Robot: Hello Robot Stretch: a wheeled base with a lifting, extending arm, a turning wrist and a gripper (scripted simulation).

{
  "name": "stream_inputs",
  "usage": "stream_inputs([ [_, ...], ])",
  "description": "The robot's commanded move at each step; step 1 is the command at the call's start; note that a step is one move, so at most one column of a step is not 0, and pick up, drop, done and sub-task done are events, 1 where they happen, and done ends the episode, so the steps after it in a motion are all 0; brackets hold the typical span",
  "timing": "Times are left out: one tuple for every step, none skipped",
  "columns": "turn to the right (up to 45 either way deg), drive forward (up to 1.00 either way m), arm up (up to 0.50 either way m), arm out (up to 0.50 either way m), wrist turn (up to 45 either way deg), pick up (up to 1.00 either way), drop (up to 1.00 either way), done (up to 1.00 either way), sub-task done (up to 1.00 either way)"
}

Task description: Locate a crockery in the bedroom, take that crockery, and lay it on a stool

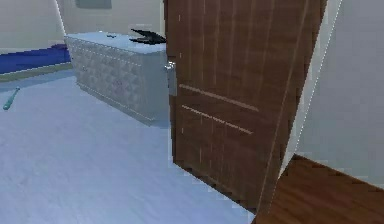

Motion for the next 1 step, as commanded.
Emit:
stream_inputs([
  [-45.0,0.00,0.00,0.00,0.0,0.00,0.00,0.00,0.00],
])
